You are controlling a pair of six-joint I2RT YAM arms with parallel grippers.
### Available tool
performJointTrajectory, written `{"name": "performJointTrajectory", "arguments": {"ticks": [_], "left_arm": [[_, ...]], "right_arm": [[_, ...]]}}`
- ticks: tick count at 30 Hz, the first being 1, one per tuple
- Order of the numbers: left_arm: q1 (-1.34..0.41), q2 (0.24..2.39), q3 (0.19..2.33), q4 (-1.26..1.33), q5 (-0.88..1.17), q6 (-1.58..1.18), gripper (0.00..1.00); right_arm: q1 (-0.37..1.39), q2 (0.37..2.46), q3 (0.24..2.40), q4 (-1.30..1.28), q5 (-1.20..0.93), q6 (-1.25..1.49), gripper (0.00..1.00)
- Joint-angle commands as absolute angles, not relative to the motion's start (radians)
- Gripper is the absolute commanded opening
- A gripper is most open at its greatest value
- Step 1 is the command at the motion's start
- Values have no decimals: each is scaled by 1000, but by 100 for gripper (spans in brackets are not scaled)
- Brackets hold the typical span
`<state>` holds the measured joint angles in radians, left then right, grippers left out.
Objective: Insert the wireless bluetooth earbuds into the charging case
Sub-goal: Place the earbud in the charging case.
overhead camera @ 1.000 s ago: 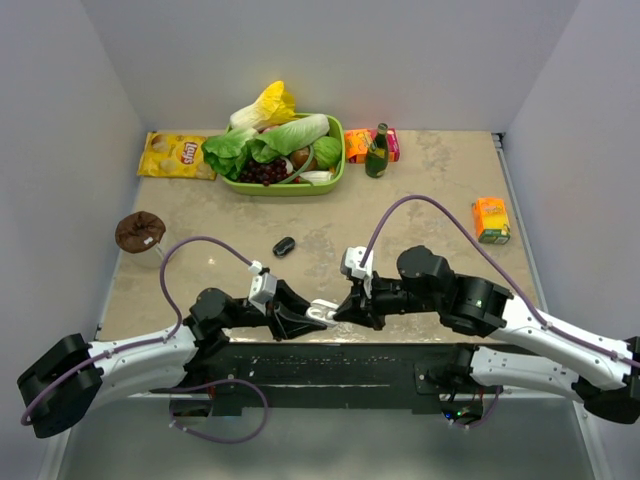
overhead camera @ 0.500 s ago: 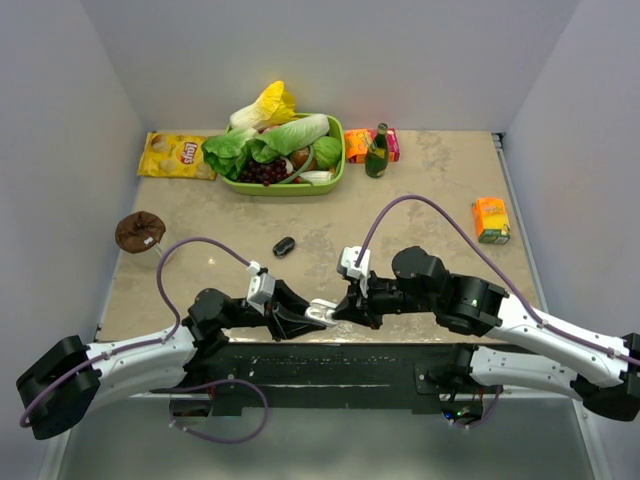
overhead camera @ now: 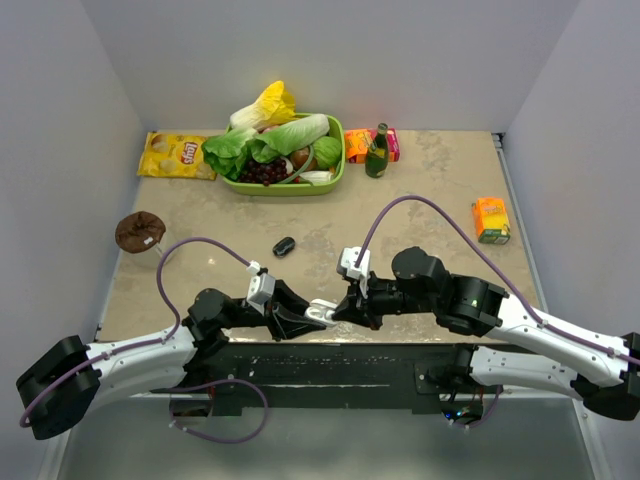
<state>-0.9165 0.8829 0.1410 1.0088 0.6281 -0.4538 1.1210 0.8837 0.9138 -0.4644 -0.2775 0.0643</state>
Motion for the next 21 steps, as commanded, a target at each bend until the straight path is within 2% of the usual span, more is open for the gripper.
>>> {"name": "performJointTrajectory", "arguments": {"ticks": [1,19,21], "left_arm": [[-914,874,175,1081,632,-462,0],[-914,842,186,1052,624,-454,0],[-914,847,186,1054,624,-453,0]], "right_arm": [[1131,884,908,-468,-255,71,0],[1140,900,910,-466,-221,92,0],[1140,894,911,-460,-206,100,9]]}}
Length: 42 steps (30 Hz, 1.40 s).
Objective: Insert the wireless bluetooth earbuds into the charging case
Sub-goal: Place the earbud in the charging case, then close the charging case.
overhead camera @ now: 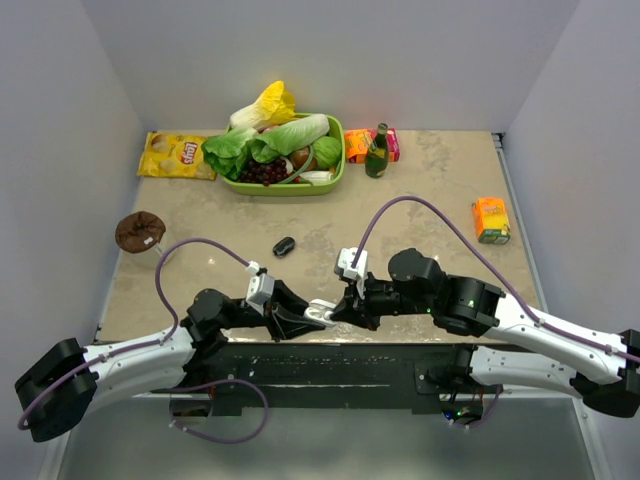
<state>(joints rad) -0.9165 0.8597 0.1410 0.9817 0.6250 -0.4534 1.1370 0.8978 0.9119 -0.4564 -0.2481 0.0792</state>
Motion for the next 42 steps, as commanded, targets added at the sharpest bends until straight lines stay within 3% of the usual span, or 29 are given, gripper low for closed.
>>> {"name": "performJointTrajectory", "arguments": {"ticks": [1,6,24,30,33,38,41,42], "left_arm": [[-914,848,186,1057,624,-453,0],[-914,850,186,1058,624,-454,0],[-914,870,192,1054,618,-448,0],[-914,877,180,1046,601,-440,0],[-914,882,175,1045,592,-434,0],[-914,902,173,1072,592,-436,0],[-914,900,176,1083,595,-440,0],[-914,900,176,1086,597,-440,0]], "right_arm": [[1140,890,913,-459,-203,101,10],[1140,884,919,-460,-186,106,17],[1140,851,930,-448,-164,121,27],[1140,776,983,-414,-183,144,44],[1140,733,1012,-407,-161,159,47],[1138,678,991,-383,88,230,44],[1140,692,962,-390,222,282,33],[1138,715,948,-391,247,296,25]]}}
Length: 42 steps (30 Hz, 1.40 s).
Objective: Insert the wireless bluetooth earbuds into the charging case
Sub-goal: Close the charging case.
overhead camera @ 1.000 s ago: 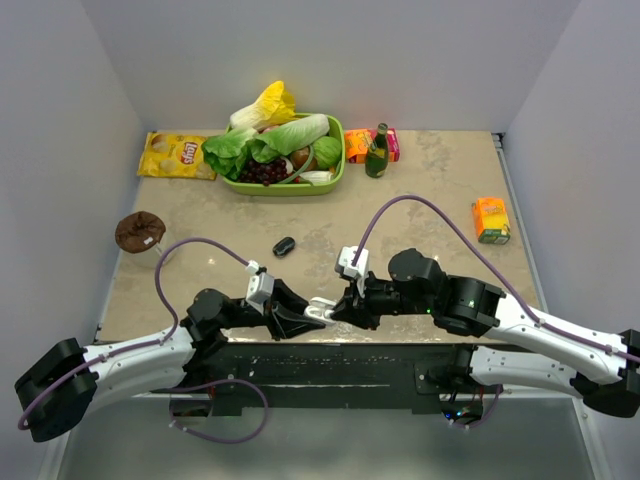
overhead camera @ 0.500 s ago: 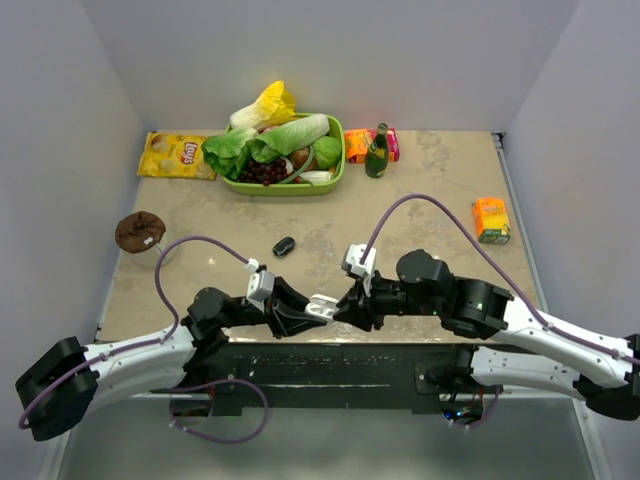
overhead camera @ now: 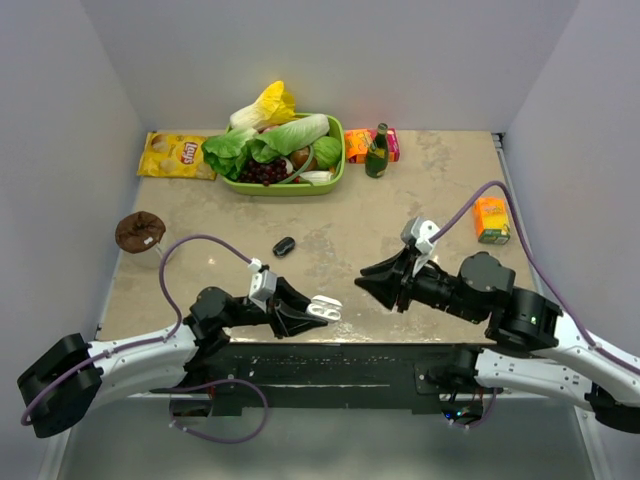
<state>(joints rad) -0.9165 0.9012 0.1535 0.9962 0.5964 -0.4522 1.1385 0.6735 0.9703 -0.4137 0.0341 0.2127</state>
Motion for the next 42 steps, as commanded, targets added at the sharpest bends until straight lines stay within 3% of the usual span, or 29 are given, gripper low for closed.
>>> {"name": "performJointTrajectory", "arguments": {"ticks": [1,3,32,42], "left_arm": [[-914,899,178,1089,598,-442,0],[-914,900,178,1094,603,-448,0],[-914,891,189,1083,595,-437,0],[-914,905,193,1081,581,-434,0]], "right_arm": [[1138,730,942,-394,264,308,20],[1138,779,930,-403,285,311,0],[1140,917,896,-305,-86,236,0],[1138,878,879,-314,-11,276,0]]}}
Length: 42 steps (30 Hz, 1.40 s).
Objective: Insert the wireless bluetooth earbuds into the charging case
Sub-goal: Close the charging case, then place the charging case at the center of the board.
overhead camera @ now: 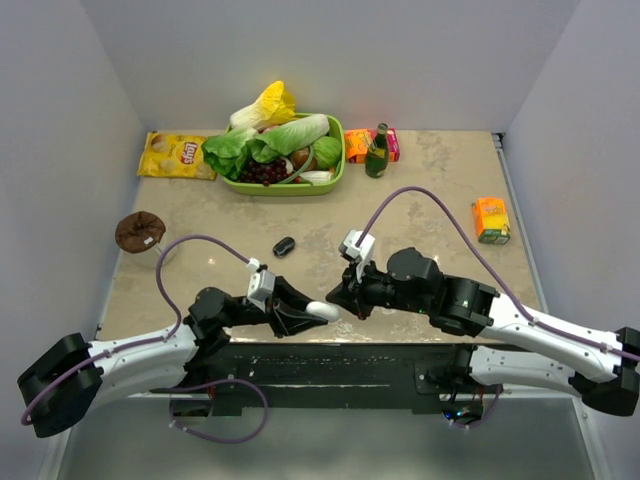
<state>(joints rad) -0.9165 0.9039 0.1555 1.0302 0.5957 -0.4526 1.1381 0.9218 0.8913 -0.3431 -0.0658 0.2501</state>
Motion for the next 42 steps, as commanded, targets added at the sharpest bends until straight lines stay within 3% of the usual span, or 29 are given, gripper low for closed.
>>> {"name": "performJointTrajectory", "arguments": {"ticks": [1,2,5,12,16,25,39,42], "left_arm": [[-914,904,192,1080,574,-434,0],[-914,899,190,1072,560,-433,0],[-916,885,190,999,460,-414,0],[-913,906,222,841,152,-425,0],[-894,1065,303,761,3,-458,0],[-759,1567,524,841,160,-543,0],[-712,1821,676,841,193,-526,0],[-703,1854,687,833,195,-523,9]], "right_arm": [[1138,865,874,-314,80,287,0],[1138,821,858,-313,166,314,13],[1138,718,781,-264,382,380,27],[1138,673,713,-224,408,383,30],[1138,658,675,-186,403,390,31],[1138,684,655,-202,454,422,40],[1138,698,653,-195,451,411,43],[1140,706,652,-195,452,408,43]]}}
